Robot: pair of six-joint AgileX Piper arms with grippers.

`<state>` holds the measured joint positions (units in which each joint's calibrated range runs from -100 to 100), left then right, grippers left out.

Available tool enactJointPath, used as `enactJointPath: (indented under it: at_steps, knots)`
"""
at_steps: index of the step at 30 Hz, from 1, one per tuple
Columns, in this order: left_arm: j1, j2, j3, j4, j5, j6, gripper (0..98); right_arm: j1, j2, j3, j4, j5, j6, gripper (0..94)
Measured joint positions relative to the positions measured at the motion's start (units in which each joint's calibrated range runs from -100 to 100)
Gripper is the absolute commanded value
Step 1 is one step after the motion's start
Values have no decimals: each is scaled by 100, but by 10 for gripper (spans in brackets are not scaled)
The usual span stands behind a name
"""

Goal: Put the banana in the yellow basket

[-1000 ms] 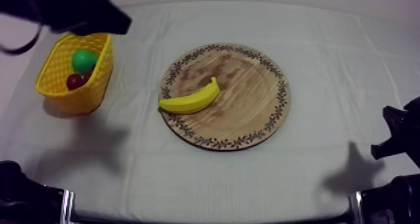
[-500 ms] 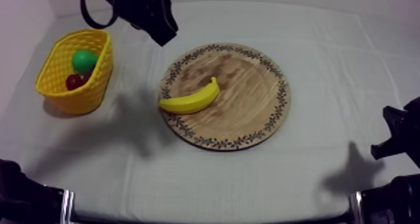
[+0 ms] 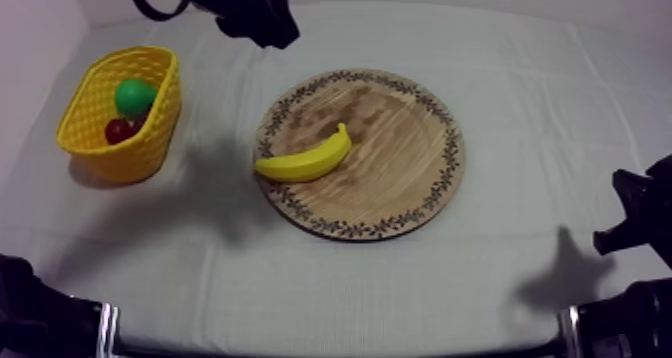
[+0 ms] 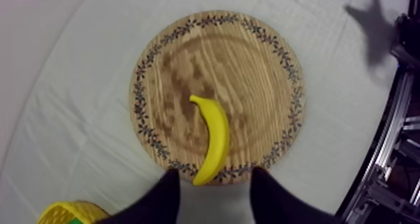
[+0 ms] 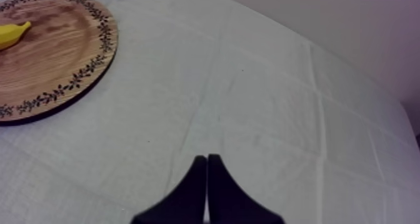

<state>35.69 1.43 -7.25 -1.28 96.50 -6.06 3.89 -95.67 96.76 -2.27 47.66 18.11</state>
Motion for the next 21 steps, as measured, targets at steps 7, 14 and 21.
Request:
enactJointPath:
  at_steps: [7,14,21]
  knots:
    - [-21,151,103,-24,-47,-31,700,0,0,0,0,0,0,3]
    - [-71,543,640,8,-452,-92,726,0,0,0,0,0,-3,3]
    - [-105,1218,1297,59,-967,-154,760,0,0,0,0,0,-3,3]
